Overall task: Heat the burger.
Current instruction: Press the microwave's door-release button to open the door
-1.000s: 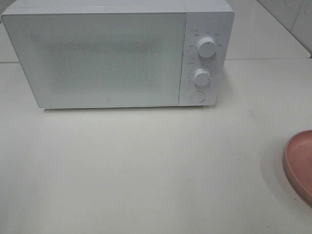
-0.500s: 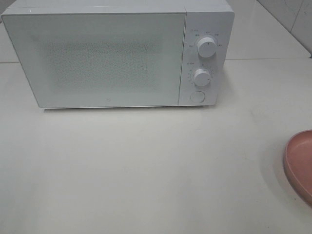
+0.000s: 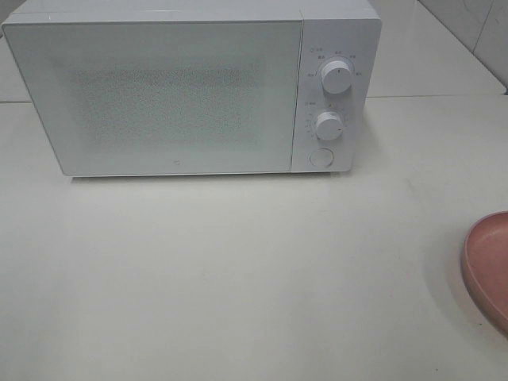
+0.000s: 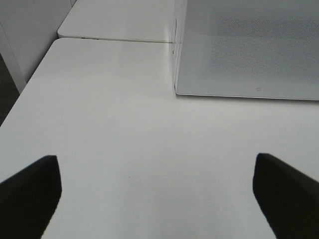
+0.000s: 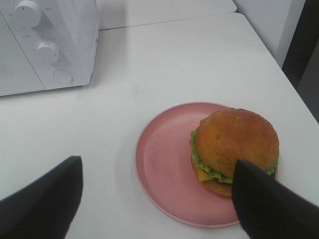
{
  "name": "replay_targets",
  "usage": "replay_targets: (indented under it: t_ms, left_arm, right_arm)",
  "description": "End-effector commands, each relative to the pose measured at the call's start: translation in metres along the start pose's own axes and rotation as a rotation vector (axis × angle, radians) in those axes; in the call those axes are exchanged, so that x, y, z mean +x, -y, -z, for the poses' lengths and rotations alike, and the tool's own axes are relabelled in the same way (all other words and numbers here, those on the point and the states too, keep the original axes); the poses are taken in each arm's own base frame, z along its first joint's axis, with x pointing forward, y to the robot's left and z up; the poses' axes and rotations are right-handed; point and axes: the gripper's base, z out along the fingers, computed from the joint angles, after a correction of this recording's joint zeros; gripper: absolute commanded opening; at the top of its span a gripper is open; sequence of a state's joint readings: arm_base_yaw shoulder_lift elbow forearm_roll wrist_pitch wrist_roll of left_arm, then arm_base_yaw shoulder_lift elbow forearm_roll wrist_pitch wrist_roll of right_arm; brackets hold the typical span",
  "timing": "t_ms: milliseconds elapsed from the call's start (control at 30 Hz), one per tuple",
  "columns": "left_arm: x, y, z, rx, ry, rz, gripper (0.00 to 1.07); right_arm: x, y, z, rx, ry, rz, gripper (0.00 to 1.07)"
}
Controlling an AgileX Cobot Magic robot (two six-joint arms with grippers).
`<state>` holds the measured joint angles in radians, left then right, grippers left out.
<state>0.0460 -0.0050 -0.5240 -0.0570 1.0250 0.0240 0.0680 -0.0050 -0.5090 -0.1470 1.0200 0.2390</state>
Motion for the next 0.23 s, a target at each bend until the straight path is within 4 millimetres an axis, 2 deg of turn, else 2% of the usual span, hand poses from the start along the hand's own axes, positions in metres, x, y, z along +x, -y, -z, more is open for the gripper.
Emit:
replay_targets:
  t_ms: [33, 233]
  left_arm:
    - [0.0017, -0.0001, 0.0041, 0.005, 0.035, -0.002, 1.0]
    - [0.0017, -0.0001, 0.0041, 0.005, 0.035, -0.002, 1.0]
  right_arm:
    - [0.001, 0.0007, 0.0031, 0.001, 0.034, 0.003, 0.76]
    - [0.001, 0.0007, 0.0031, 0.001, 0.034, 0.003, 0.76]
